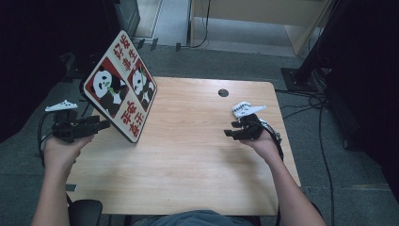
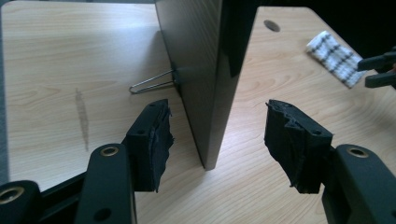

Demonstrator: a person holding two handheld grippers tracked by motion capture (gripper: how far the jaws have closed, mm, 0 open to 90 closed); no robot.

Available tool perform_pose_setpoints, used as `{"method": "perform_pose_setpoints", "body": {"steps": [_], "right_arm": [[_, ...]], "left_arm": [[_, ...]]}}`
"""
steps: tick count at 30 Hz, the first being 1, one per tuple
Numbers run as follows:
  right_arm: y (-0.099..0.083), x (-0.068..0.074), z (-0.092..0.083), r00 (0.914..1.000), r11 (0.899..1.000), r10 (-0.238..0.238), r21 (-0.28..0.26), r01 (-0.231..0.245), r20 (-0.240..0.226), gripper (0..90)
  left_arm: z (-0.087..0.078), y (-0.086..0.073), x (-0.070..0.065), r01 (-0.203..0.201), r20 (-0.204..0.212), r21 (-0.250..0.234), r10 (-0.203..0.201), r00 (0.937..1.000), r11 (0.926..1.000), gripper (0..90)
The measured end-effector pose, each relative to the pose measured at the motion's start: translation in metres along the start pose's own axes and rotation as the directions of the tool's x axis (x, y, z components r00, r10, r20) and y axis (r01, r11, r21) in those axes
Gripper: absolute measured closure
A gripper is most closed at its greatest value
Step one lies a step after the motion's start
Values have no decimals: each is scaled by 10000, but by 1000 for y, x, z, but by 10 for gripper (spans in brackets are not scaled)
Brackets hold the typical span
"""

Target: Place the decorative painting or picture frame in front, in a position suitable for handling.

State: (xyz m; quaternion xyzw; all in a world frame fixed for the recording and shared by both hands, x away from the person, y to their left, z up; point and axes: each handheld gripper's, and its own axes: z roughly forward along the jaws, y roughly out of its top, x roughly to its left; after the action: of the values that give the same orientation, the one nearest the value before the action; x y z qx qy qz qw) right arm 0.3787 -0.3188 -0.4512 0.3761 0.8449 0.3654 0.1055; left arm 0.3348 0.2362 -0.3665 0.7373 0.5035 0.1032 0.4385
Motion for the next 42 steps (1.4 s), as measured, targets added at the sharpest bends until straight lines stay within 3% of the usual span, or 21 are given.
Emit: {"method": "perform_pose_setpoints", "body": {"steps": [12, 18, 22, 42], "right_arm": [[0, -2, 0, 10000, 10000, 43, 23, -43, 71, 461], [0, -3, 0, 10000, 9999, 56, 109, -56, 73, 461], [0, -2, 0, 9999, 9999, 11, 126, -12, 103, 461], [-2, -4, 0, 9998, 9995, 102, 281, -106, 144, 461]], "left_arm": [[-18, 42, 1, 179, -391, 330, -166, 9991, 9993, 407], [-21, 65, 0, -53, -569, 516, 83, 9983, 9987, 410], [-21, 81, 2, 42, -547, 567, -11, 9985, 9984, 410], [-6, 153, 13, 62, -1117, 1586, 117, 9937, 9873, 417]]}}
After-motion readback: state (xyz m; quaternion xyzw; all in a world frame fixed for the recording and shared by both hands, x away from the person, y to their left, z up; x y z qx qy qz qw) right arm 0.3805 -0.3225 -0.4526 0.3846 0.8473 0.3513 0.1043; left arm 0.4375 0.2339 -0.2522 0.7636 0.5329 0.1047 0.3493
